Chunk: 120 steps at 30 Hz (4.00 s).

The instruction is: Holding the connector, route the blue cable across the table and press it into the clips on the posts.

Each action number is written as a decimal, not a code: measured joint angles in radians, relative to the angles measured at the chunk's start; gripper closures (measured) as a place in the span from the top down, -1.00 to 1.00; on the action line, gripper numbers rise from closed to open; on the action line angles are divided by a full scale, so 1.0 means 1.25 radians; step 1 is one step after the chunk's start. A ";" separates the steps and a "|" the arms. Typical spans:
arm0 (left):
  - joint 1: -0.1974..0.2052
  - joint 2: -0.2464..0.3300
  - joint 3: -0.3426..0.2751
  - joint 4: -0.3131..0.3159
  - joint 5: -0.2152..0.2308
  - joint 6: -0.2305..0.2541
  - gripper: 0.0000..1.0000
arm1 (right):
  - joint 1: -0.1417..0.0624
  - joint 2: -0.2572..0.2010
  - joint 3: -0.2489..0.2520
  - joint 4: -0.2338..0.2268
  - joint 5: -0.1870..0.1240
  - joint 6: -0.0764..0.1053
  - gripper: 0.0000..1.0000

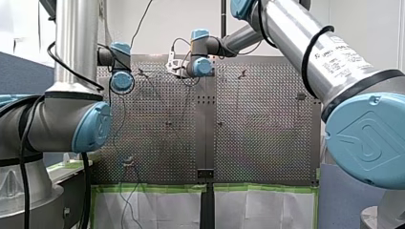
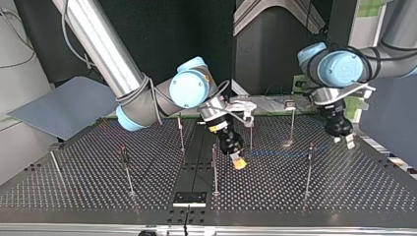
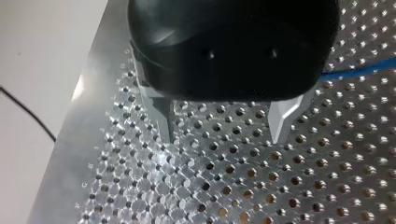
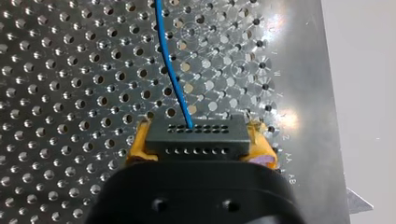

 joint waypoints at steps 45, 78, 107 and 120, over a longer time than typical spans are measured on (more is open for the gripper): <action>-0.087 0.178 -0.180 -0.042 0.138 -0.092 0.98 | -0.002 0.002 -0.012 0.014 0.006 0.006 -1.00; -0.234 0.136 -0.052 -0.026 0.073 0.085 0.98 | -0.002 0.002 -0.011 0.027 0.036 0.007 -1.00; -0.208 -0.010 0.113 -0.018 0.050 0.093 0.98 | -0.004 0.003 -0.012 0.034 0.042 0.006 -1.00; -0.159 -0.055 0.156 -0.032 0.080 0.086 0.98 | -0.004 0.003 -0.013 0.034 0.042 0.003 -1.00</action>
